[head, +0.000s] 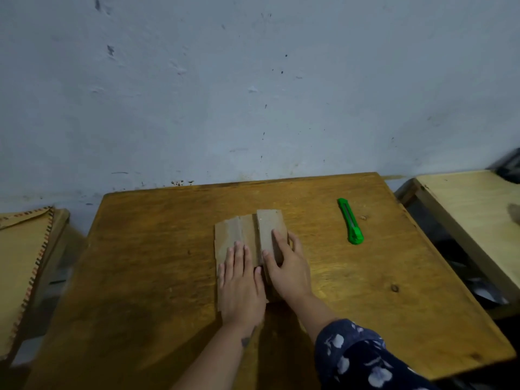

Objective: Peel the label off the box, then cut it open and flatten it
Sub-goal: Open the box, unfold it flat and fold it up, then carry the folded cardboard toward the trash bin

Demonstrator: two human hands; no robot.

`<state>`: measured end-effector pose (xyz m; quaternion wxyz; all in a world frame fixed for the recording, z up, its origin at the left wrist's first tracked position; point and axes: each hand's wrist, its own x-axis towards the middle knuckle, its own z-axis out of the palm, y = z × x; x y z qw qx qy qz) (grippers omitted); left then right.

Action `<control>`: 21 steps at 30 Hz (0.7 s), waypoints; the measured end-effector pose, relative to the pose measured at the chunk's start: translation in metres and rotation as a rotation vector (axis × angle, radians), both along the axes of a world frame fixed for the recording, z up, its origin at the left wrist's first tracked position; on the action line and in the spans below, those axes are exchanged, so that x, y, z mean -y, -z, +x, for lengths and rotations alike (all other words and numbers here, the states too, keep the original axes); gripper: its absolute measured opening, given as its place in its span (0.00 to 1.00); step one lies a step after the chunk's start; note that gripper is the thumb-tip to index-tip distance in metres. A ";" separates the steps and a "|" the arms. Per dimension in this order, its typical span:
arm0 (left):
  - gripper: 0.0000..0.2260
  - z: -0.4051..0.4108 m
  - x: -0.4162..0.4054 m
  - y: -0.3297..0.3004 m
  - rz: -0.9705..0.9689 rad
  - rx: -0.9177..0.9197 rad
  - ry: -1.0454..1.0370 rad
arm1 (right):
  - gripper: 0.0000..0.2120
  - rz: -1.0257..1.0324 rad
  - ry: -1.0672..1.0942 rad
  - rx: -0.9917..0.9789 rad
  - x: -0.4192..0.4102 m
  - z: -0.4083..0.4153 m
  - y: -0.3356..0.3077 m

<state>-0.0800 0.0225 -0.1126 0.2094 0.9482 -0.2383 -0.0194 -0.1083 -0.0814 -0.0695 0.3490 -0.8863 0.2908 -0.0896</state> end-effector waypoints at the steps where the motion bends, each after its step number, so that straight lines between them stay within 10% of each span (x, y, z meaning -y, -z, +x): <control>1: 0.35 -0.004 -0.005 -0.003 -0.034 -0.017 0.000 | 0.26 -0.008 0.007 0.019 -0.005 -0.003 -0.008; 15: 0.18 -0.116 0.035 -0.077 -0.713 -0.464 -0.022 | 0.33 0.310 0.352 0.155 0.044 -0.152 -0.077; 21: 0.17 -0.226 0.081 -0.100 -0.656 -0.512 0.058 | 0.34 0.396 0.480 0.300 0.078 -0.307 -0.083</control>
